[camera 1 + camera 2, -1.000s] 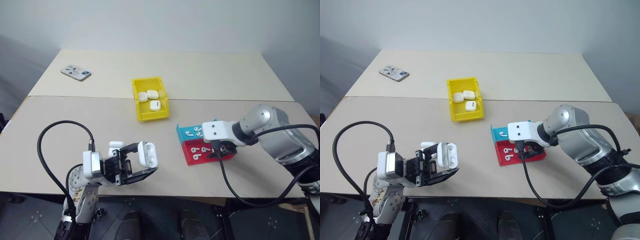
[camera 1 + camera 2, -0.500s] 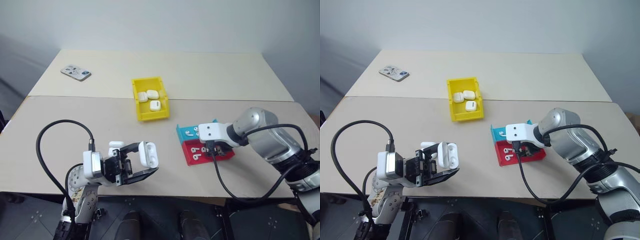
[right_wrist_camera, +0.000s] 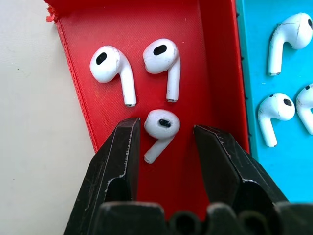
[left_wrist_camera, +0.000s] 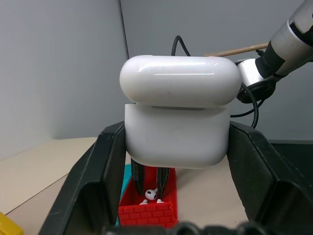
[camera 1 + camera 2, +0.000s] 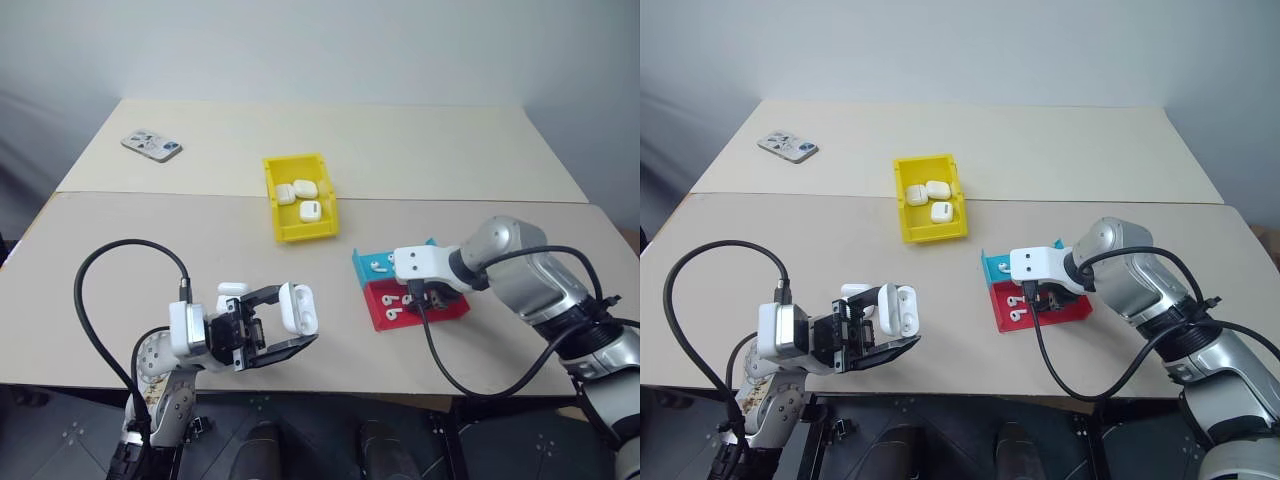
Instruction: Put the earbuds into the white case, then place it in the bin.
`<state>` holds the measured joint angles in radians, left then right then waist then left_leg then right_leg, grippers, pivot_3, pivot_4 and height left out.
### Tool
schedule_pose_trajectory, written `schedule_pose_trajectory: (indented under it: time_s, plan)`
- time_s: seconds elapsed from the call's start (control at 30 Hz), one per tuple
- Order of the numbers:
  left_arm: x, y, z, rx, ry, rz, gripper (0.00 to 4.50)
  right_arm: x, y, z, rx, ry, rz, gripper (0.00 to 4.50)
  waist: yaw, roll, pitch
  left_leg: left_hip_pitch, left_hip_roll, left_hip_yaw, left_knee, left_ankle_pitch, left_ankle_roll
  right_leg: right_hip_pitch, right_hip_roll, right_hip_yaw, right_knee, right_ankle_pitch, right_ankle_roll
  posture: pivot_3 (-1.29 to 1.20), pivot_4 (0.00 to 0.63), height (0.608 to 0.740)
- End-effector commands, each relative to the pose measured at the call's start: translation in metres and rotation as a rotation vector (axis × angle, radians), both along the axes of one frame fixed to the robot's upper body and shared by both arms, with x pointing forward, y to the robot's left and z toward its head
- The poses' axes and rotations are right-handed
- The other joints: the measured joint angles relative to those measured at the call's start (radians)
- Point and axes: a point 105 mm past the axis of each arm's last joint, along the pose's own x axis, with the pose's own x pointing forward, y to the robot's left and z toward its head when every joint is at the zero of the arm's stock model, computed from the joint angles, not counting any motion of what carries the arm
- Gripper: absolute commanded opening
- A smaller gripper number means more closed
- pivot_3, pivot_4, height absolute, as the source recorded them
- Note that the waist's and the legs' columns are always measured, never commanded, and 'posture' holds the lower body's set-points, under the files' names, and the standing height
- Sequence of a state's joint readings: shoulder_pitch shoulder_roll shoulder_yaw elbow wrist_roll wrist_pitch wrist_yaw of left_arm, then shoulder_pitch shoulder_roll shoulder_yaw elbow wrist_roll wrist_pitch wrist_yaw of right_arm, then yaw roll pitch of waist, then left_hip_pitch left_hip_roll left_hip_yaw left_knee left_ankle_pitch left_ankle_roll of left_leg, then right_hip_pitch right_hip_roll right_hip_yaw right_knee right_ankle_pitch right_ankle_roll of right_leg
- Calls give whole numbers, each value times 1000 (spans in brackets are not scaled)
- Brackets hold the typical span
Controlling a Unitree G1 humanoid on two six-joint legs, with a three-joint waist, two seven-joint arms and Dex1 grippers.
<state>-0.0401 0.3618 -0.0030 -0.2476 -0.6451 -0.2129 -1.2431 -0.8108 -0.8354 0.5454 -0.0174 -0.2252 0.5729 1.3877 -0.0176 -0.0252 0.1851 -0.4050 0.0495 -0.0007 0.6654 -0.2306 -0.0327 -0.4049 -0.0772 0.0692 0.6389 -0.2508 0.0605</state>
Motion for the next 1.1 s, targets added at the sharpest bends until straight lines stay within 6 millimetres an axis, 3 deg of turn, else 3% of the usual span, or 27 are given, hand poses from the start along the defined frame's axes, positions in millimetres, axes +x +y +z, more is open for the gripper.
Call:
schedule_pose_trajectory:
  time_s: [0.03,0.4,0.57,0.87,1.0,1.1]
  plan:
    - [-4,-3,5,2,-38,-5,2773,4,2,10,-11,-29,1,2116,0,0,0,0,0,0,0,0,0,0,0,0,0,0,0,0,150,740]
    - [-2,-4,3,15,-37,4,2773,2,2,8,-22,-18,-6,2116,1,0,0,0,0,0,0,0,0,0,0,0,0,0,0,0,150,740]
    - [-1,-4,2,21,-36,7,2773,2,2,7,-24,-21,-8,651,1,0,0,0,0,0,0,0,0,0,0,0,0,0,0,0,150,740]
    - [2,-4,1,28,-35,16,2773,1,1,9,-25,-35,2,651,1,0,0,0,0,0,0,0,0,0,0,0,0,0,0,0,150,740]
    - [2,-4,8,-8,-36,19,2773,-5,0,32,34,-66,14,651,1,0,0,0,0,0,0,0,0,0,0,0,0,0,0,0,150,740]
    - [1,-5,22,-70,-27,7,2773,-14,0,69,184,-129,27,651,4,0,0,-1,0,0,0,0,0,-1,0,0,0,0,0,0,150,740]
